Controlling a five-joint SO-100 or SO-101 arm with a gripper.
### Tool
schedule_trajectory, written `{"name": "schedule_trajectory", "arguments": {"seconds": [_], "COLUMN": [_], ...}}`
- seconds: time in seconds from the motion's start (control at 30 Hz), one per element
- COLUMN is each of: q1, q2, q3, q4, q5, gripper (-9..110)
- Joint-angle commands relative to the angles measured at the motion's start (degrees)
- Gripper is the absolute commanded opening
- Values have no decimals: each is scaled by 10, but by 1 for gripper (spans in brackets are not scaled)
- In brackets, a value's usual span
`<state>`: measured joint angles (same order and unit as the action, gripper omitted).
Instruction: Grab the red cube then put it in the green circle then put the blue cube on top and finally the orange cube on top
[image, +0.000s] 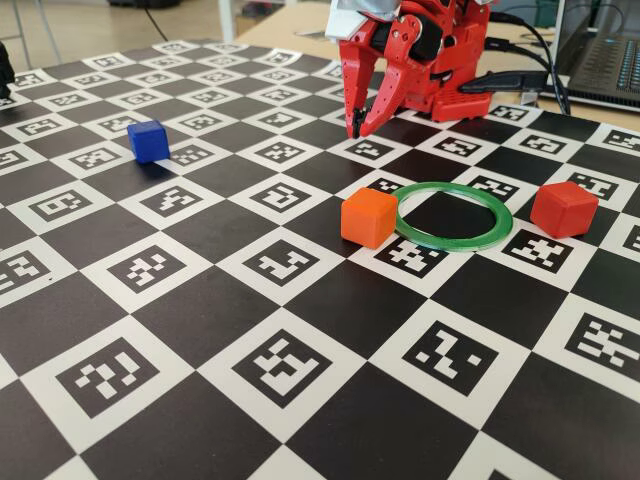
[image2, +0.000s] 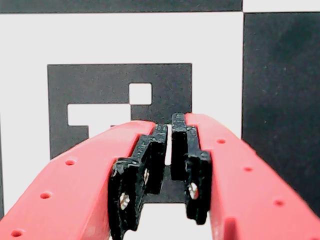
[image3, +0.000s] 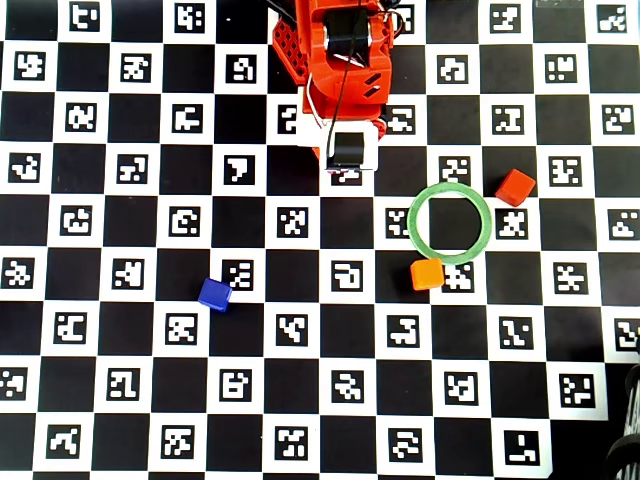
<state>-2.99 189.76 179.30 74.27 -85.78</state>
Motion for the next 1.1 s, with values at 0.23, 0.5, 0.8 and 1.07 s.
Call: {"name": "schedule_trajectory", "arguments": {"seconds": [0.23, 0.5, 0.8, 1.07], "q1": [4, -4, -9, -35], "q2": [27, 27, -61, -316], "q3": [23, 23, -69, -344], "q4": [42, 37, -59, -18], "q5": [-3, 37, 183, 431], "gripper": [-6, -6, -6, -6]}}
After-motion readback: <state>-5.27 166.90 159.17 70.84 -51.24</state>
